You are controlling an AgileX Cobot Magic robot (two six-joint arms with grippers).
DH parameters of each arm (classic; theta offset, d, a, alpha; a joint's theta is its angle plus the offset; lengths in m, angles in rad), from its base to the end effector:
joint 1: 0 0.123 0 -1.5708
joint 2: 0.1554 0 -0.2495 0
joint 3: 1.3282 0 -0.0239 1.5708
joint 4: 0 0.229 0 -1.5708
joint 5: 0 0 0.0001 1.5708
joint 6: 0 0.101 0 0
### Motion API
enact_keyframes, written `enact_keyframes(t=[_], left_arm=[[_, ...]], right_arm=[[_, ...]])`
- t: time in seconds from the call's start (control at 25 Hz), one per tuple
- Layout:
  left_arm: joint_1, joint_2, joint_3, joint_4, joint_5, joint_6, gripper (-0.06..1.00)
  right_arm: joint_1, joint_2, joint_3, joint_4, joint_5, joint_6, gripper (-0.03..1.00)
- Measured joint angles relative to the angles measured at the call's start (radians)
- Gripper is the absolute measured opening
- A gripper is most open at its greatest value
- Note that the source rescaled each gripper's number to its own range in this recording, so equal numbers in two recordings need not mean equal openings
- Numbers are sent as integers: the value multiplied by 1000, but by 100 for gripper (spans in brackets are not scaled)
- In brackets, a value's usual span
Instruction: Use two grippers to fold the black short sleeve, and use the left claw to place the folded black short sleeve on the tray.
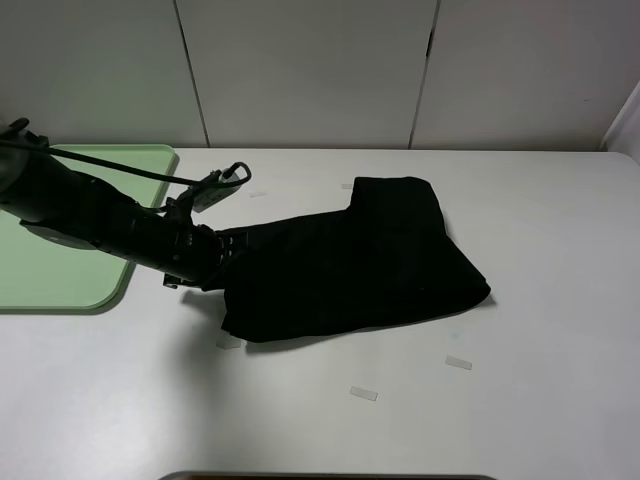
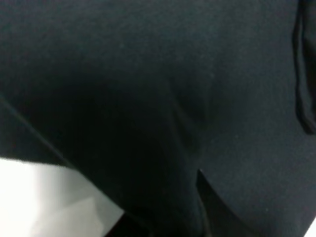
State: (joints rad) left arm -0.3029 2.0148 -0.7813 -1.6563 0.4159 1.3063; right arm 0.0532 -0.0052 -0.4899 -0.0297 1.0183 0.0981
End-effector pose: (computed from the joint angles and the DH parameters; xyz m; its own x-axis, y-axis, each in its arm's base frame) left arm 0.2723 -0.1278 0.0475 -0.9559 -0.0373 -0.2914 0.1169 0.8617 -0.4937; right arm 0.0230 -0.0013 0.2635 -0.4226 0.0600 -0.9043 0.0046 0.9979 0.0641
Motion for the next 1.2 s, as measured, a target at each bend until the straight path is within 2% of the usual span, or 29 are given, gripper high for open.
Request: enact_keyframes(t=[0.2, 0.32, 0.48, 0.68, 0.76, 0.8, 0.84, 0.96, 1.04, 1.2], left_arm=[[0, -60, 4, 18, 29, -10, 8], [5, -124, 5, 86, 30, -61, 8], [45, -201, 6, 289, 53, -221, 8], [135, -281, 6, 660, 176, -522, 8], [162, -311, 6, 800, 232, -606, 8], [175, -327, 6, 851, 260, -640, 8], [175, -327, 6, 851, 260, -640, 8], [201, -367, 6, 984, 309, -694, 8], [205, -385, 6, 1008, 312, -714, 8], [163, -392, 6, 929, 242, -708, 8]], right_arm=[[0, 0, 0, 0, 0, 0, 100], [0, 0, 0, 0, 0, -1, 100], [0, 0, 0, 0, 0, -1, 100], [0, 0, 0, 0, 0, -1, 100], [0, 0, 0, 0, 0, -1, 100], [0, 0, 0, 0, 0, -1, 100], [0, 0, 0, 0, 0, -1, 100], [0, 0, 0, 0, 0, -1, 100], [0, 0, 0, 0, 0, -1, 100], [0, 0, 0, 0, 0, -1, 100]])
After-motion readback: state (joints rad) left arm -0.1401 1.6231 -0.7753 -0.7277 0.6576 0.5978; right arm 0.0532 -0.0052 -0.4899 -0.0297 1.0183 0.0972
